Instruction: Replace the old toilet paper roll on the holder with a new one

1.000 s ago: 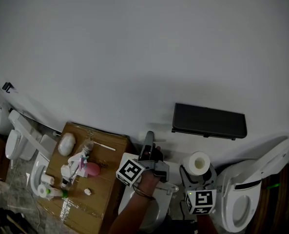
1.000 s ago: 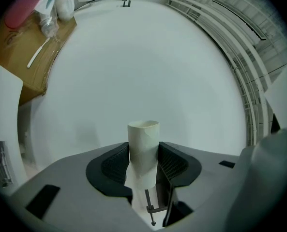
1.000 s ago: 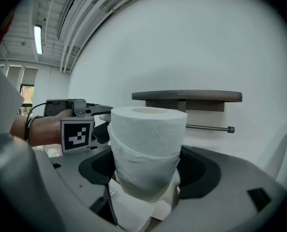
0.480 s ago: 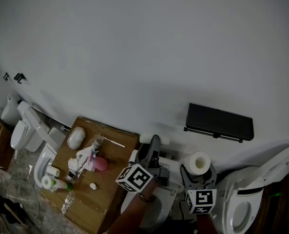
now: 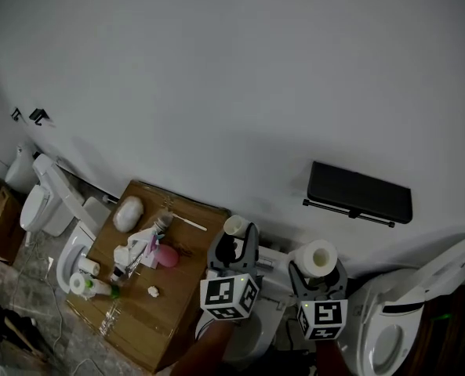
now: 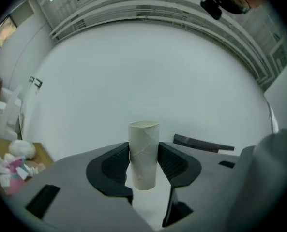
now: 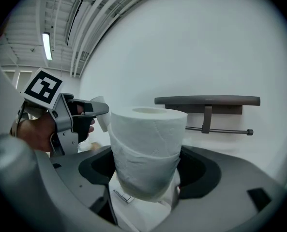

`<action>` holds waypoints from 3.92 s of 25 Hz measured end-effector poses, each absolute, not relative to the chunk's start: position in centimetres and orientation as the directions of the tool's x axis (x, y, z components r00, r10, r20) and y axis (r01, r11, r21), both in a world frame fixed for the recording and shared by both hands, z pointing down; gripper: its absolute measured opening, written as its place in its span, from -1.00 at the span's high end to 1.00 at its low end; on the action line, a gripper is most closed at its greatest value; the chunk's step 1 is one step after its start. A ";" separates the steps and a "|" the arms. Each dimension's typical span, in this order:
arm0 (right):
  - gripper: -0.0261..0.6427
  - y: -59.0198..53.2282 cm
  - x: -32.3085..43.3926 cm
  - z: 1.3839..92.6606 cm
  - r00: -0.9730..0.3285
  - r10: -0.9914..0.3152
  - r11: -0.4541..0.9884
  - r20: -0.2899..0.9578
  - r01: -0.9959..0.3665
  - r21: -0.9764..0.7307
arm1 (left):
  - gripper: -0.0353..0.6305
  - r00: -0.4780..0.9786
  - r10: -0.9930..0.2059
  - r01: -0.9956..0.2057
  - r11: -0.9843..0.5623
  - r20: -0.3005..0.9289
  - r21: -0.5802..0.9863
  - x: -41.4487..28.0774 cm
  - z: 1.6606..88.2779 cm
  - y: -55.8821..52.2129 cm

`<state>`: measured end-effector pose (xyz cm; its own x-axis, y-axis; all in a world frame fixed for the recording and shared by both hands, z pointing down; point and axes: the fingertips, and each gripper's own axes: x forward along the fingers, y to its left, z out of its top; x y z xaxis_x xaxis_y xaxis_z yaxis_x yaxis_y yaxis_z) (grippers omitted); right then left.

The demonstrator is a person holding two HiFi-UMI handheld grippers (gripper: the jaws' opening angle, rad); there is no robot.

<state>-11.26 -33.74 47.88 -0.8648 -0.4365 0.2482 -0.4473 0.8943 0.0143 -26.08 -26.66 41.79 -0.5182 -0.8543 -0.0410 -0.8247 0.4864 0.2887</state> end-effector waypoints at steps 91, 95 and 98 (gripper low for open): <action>-0.13 -48.5 -14.8 49.1 -0.785 -0.588 0.231 -0.195 0.067 -0.971 | 0.29 -0.457 -0.889 -0.889 0.457 -0.005 -0.021 -23.5 44.7 -31.9; -0.13 -48.4 -14.7 48.8 -0.778 -0.588 0.233 -0.222 0.101 -0.967 | 0.29 -0.460 -0.888 -0.888 0.460 -0.003 -0.022 -23.6 44.5 -31.8; -0.14 -48.4 -14.6 48.8 -0.764 -0.595 0.222 -0.250 0.142 -0.965 | 0.29 -0.462 -0.887 -0.887 0.462 -0.005 -0.023 -23.7 44.5 -31.8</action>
<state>-14.57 -48.39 48.79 -0.7641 -0.5948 -0.2496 0.1420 0.2224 -0.9646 -23.74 -31.84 44.53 -0.4619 -0.8869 -0.0046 -0.8866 0.4619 -0.0231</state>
